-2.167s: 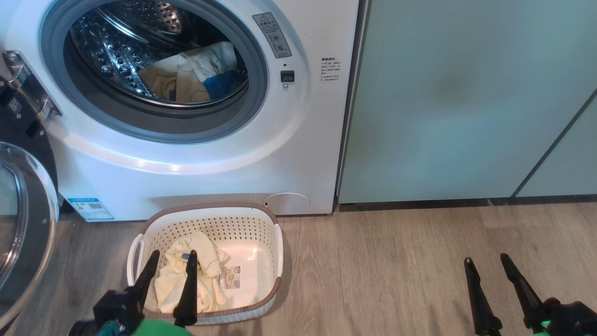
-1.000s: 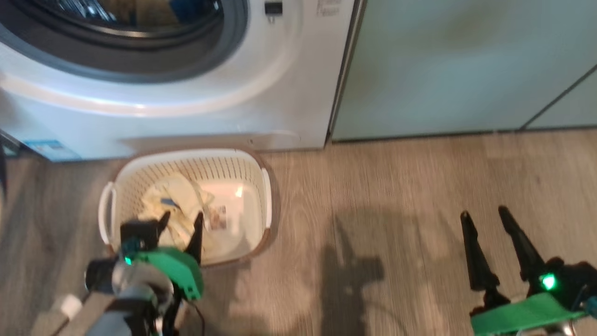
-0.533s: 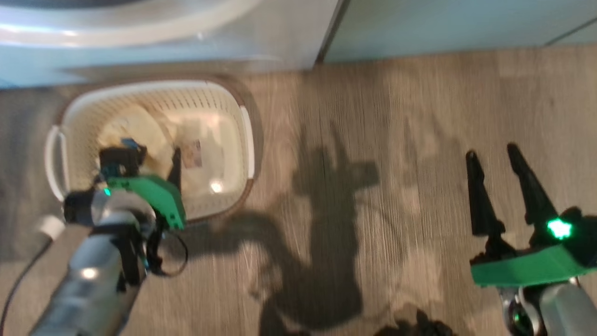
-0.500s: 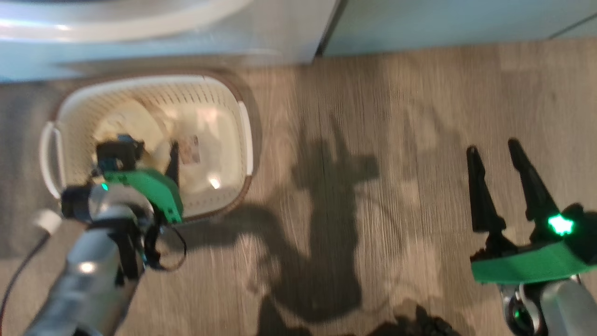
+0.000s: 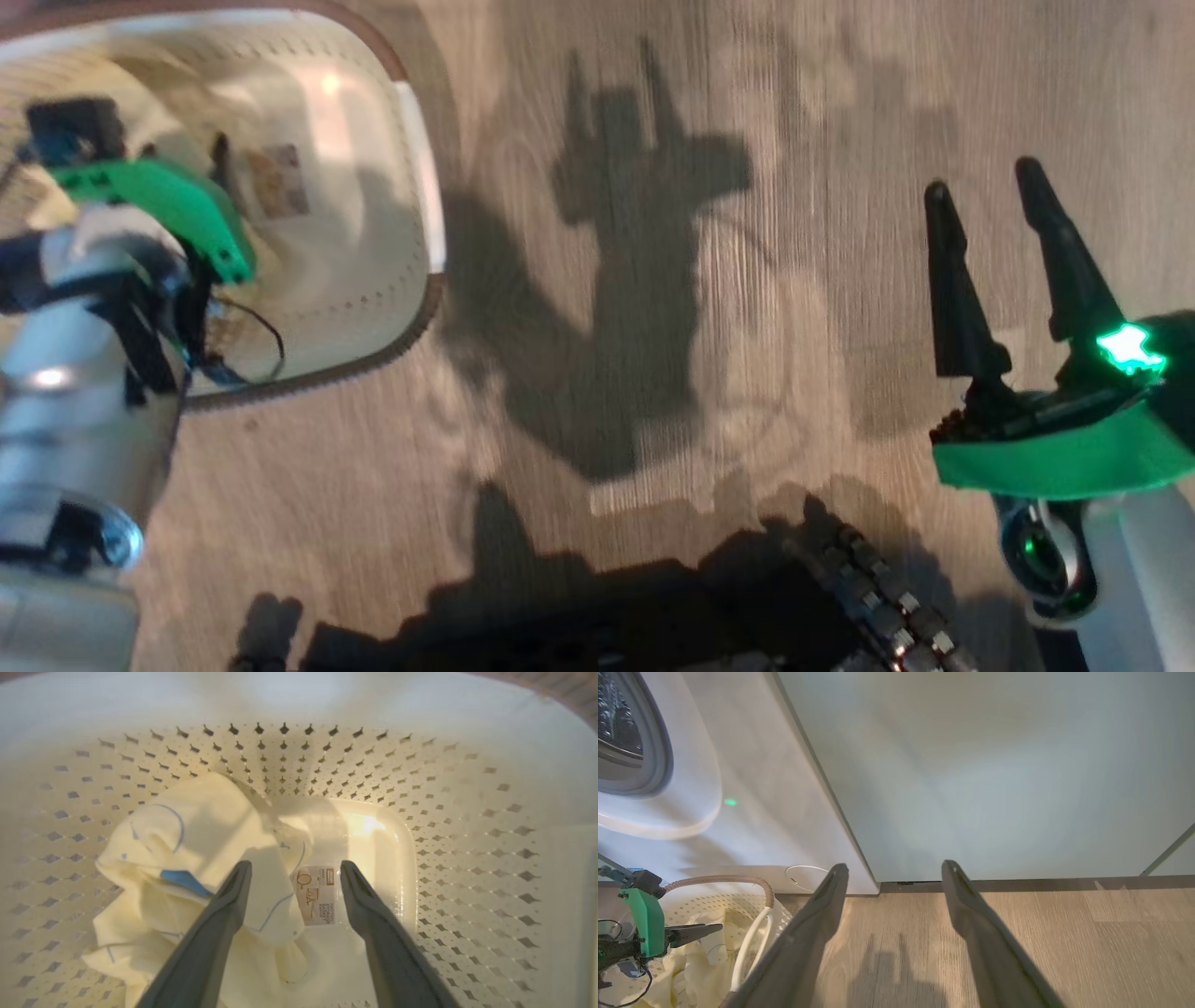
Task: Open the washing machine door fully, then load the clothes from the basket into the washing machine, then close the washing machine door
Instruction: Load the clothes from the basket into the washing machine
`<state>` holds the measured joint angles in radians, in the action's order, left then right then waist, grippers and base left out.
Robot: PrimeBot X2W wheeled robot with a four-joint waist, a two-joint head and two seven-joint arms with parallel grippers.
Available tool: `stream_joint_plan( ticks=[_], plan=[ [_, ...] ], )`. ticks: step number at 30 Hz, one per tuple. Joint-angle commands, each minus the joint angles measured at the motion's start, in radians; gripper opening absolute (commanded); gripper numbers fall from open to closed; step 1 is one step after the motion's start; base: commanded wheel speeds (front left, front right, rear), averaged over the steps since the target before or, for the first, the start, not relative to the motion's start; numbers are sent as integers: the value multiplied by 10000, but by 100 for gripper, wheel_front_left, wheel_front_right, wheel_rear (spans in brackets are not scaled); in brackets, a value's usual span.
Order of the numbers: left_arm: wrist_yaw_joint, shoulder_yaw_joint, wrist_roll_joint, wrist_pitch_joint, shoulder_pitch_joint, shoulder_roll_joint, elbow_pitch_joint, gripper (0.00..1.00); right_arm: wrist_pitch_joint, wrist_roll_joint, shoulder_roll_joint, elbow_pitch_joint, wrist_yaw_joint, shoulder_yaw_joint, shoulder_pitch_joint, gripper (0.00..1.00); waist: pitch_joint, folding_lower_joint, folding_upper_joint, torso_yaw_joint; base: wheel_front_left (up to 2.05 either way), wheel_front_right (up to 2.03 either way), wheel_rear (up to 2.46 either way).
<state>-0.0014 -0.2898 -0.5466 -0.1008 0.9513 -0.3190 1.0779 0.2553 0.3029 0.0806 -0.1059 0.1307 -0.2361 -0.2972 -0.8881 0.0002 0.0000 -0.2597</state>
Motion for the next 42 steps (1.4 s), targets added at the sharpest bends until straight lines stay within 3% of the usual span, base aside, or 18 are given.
stream_joint_plan(
  ticks=[1,11,23,25,26,29,36,42],
  plan=[
    [96,285,-17,124,119,-449,28,100,65,82,-33,-301,0,-194,171,100,-469,-2,0,-221,0,0,0],
    [589,551,-300,1024,1674,-810,923,100,65,78,127,-601,0,-331,-31,100,-1334,-2,0,-214,0,0,0],
    [681,751,-628,1356,2594,-1023,1324,99,65,96,276,-1069,0,-513,-31,100,-2066,-2,0,-255,0,0,0],
    [662,722,-629,1395,2666,-1046,1360,53,65,103,259,-1111,0,-497,34,100,-2103,-2,0,-254,0,0,0],
    [656,712,-632,1414,2703,-1063,1377,45,65,112,247,-1133,0,-495,66,100,-2127,-2,0,-256,0,0,0],
    [635,644,-608,1482,2782,-1113,1433,0,65,132,207,-1173,0,-510,138,100,-2168,-2,0,-276,0,0,0],
    [541,522,-613,1553,2844,-1081,1518,0,65,156,107,-1189,0,-471,108,100,-2256,-2,0,-282,0,0,0],
    [211,273,-477,1016,2726,-929,1273,0,65,175,29,-1181,0,-384,-49,100,-2290,-2,0,-206,0,0,0]
  ],
)
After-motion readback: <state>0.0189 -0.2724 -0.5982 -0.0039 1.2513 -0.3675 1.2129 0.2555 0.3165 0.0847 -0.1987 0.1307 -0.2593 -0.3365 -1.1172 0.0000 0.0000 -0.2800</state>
